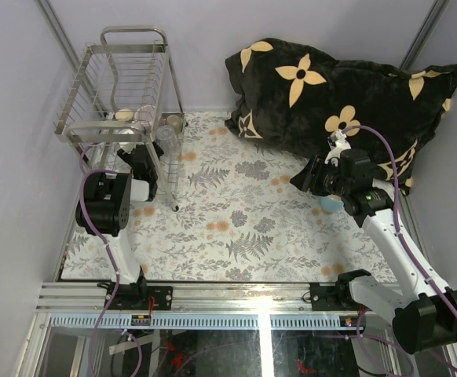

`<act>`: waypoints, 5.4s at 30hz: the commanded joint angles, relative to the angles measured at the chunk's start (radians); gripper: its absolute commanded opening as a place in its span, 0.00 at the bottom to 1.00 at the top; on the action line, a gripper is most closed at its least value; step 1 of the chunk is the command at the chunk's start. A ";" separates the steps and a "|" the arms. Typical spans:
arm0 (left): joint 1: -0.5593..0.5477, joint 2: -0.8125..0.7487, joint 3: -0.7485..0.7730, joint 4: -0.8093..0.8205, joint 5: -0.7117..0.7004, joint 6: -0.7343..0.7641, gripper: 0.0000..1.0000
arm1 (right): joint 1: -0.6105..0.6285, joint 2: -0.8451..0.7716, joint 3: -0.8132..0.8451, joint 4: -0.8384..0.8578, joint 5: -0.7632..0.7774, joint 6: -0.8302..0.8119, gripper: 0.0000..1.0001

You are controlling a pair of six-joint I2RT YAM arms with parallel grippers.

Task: Unload the cups from the dish rack
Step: Unload the cup from the dish rack.

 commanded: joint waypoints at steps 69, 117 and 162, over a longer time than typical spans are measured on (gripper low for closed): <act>0.024 -0.074 0.039 -0.240 0.010 -0.001 0.00 | 0.016 0.029 0.040 0.037 -0.011 -0.015 0.57; 0.024 -0.379 -0.055 -0.472 -0.018 -0.071 0.01 | 0.016 0.071 0.082 0.019 -0.063 -0.012 0.57; 0.023 -0.518 -0.168 -0.479 -0.015 -0.172 0.00 | 0.016 0.039 0.056 0.019 -0.068 -0.013 0.57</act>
